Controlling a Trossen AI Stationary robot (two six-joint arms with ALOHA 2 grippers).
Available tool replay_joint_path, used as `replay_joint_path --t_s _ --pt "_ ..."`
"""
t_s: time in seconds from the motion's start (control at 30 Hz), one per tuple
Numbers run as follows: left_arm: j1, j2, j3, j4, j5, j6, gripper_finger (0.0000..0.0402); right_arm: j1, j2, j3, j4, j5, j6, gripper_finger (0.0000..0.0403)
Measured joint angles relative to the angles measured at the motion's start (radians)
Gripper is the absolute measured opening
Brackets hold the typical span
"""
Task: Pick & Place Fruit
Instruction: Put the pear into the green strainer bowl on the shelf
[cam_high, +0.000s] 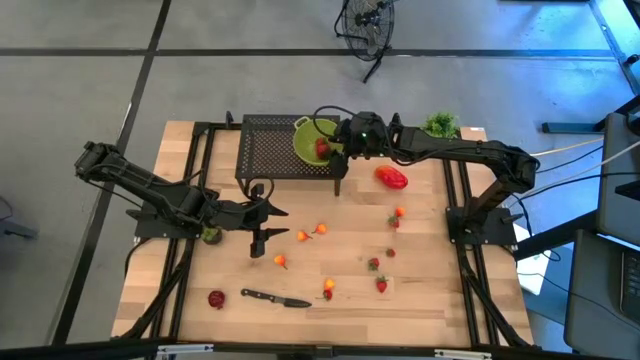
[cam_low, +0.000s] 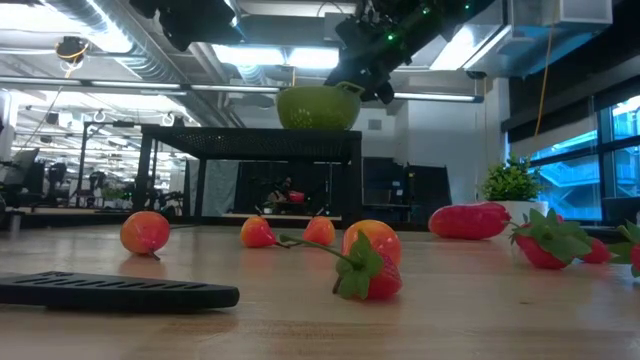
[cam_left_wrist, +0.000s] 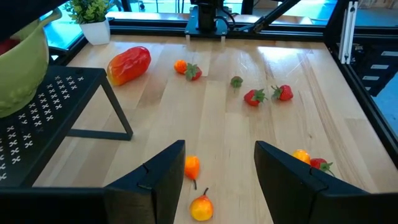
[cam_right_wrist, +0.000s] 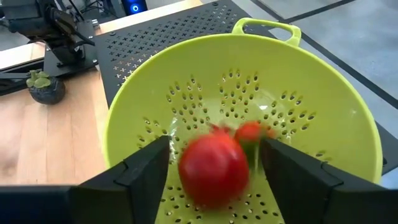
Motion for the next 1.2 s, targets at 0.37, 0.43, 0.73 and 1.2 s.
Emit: replay_joint_path --t_s 0.37,0.43,0.73,1.2 --pt "0.0 0.0 0.0 0.0 0.0 -0.017 0.0188 0.0 0.0 0.046 -0.022 0.003 -0.01 0.0288" --pt "0.0 0.0 0.0 -0.001 0.006 -0.019 0.0188 0.003 0.0 0.075 -0.047 0.003 -0.012 0.0286" --pt "0.0 0.0 0.0 -0.053 0.057 -0.057 0.0188 0.041 -0.026 0.222 -0.332 -0.008 -0.078 0.0261" --pt "0.0 0.0 0.016 -0.093 0.192 0.018 0.0188 0.171 -0.148 0.224 -0.584 0.01 -0.108 0.0198"
